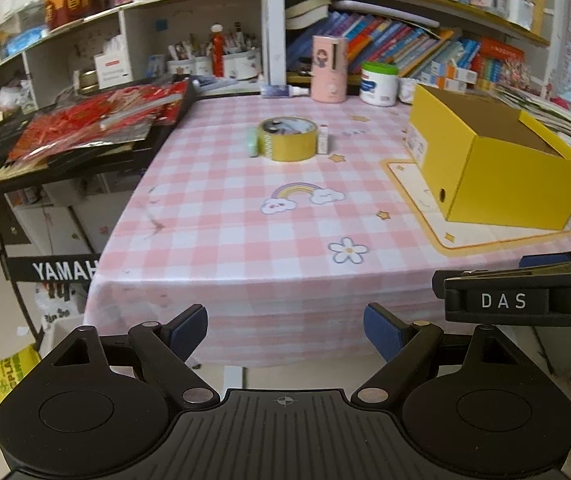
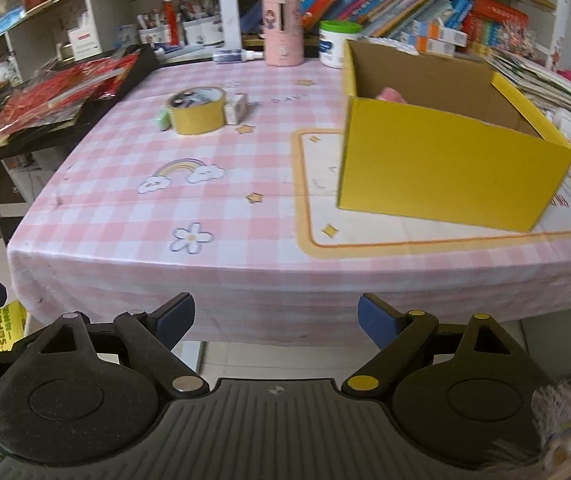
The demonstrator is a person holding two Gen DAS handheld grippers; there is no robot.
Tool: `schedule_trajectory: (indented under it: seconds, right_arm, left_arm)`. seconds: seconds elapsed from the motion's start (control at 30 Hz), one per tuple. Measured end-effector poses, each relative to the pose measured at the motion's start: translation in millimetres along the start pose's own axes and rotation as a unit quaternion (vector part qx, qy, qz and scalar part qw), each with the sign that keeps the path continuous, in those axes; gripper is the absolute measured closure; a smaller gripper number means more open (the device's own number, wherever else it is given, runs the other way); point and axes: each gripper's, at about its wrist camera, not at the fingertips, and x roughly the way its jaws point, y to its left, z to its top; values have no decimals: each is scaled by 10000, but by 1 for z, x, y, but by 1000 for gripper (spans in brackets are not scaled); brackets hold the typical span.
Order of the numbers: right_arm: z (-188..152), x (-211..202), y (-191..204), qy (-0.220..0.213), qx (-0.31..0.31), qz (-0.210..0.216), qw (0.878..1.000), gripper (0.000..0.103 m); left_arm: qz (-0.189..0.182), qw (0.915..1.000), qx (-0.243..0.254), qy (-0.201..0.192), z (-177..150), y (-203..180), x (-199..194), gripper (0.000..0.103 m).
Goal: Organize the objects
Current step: 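Withdraw both open tools from the box toward the yellow tape roll, then move the left tool to the yellow tape roll while the right tool approaches the small white box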
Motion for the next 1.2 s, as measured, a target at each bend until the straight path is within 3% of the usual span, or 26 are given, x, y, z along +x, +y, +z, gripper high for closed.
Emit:
schedule_trajectory:
  seconds: [0.57,1.2]
  right_arm:
    - [29,27,22,-58,-224,280,9993,13]
    - [104,99,23,25,-320,451,9985,13]
  left_arm:
    - [314,9993,-197,-41,17,22,18,15]
    - [475,9978,-452,73,77,30,89,15]
